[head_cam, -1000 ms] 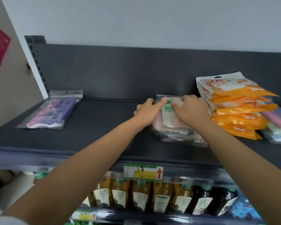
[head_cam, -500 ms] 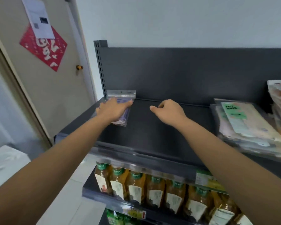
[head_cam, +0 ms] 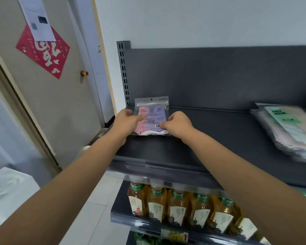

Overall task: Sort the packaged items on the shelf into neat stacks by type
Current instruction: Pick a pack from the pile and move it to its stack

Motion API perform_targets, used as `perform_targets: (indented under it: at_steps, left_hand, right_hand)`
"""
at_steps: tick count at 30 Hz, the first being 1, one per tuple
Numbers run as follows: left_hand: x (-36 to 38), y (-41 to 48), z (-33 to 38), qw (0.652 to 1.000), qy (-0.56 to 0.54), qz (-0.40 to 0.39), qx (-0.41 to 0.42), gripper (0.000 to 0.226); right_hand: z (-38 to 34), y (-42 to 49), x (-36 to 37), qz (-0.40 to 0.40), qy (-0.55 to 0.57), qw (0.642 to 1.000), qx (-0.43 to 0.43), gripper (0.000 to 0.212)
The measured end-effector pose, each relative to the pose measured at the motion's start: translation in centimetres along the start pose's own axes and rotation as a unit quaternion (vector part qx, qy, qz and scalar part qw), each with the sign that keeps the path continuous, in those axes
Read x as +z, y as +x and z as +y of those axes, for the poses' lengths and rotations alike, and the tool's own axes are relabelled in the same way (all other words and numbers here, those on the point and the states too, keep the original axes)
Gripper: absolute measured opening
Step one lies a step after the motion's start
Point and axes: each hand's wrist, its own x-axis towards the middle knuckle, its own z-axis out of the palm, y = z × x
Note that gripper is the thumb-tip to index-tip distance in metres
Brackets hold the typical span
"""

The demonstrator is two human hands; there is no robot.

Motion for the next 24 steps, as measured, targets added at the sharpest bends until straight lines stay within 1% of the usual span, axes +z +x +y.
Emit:
perform_targets:
  at_steps: [3, 5, 7, 10, 12, 14, 18, 19, 21, 23, 24]
  left_hand:
    - [1.4, -0.2, 0.6, 0.999, -0.032, -0.024, 0.011, 0.066]
    - [2.7, -0.5, 1.5, 0.998, -0.044, -0.038, 0.023, 0.058]
    - [4.3, -1.2, 2.7, 0.996, -0.065, -0.053, 0.036, 0.052]
    - [7.4, -2.8, 5.4, 0.991, -0.085, -0.081, 0.064, 0.057]
    - [9.8, -4.2, 7.5, 0.987, -0.096, -0.103, 0.083, 0.058]
    - [12.5, -5.7, 9.7, 0.982, -0.102, -0.125, 0.102, 0.058]
    - [18.9, -9.7, 14.3, 0.971, -0.112, -0.161, 0.134, 0.058]
    - [20.6, -10.8, 15.4, 0.970, -0.111, -0.163, 0.142, 0.055]
    - [24.2, -13.2, 17.4, 0.967, -0.107, -0.171, 0.156, 0.042]
    - [27.8, -15.7, 19.2, 0.964, -0.109, -0.176, 0.169, 0.034]
    - [29.5, -17.0, 20.1, 0.963, -0.111, -0.178, 0.171, 0.036]
  right_hand:
    - [0.5, -0.7, -1.4, 0.033, 0.051, 0.998, 0.006, 0.018]
    - [0.9, -1.3, -2.8, 0.058, 0.059, 0.997, -0.002, 0.012]
    - [1.5, -2.0, -4.8, 0.087, 0.047, 0.995, -0.008, 0.014]
    - [2.7, -3.3, -8.8, 0.135, 0.035, 0.990, -0.008, 0.017]
    - [3.8, -4.4, -11.8, 0.167, 0.029, 0.986, -0.007, 0.016]
    - [5.3, -5.5, -15.2, 0.193, 0.026, 0.981, 0.000, 0.008]
    - [9.2, -8.2, -22.8, 0.225, 0.043, 0.973, 0.000, 0.007]
    - [10.3, -9.0, -24.8, 0.232, 0.049, 0.972, -0.002, 0.006]
    - [12.6, -10.6, -29.0, 0.243, 0.057, 0.968, -0.012, 0.013]
    - [14.9, -12.1, -33.1, 0.252, 0.056, 0.966, -0.033, 0.009]
    - [16.0, -12.8, -35.1, 0.254, 0.056, 0.965, -0.041, 0.008]
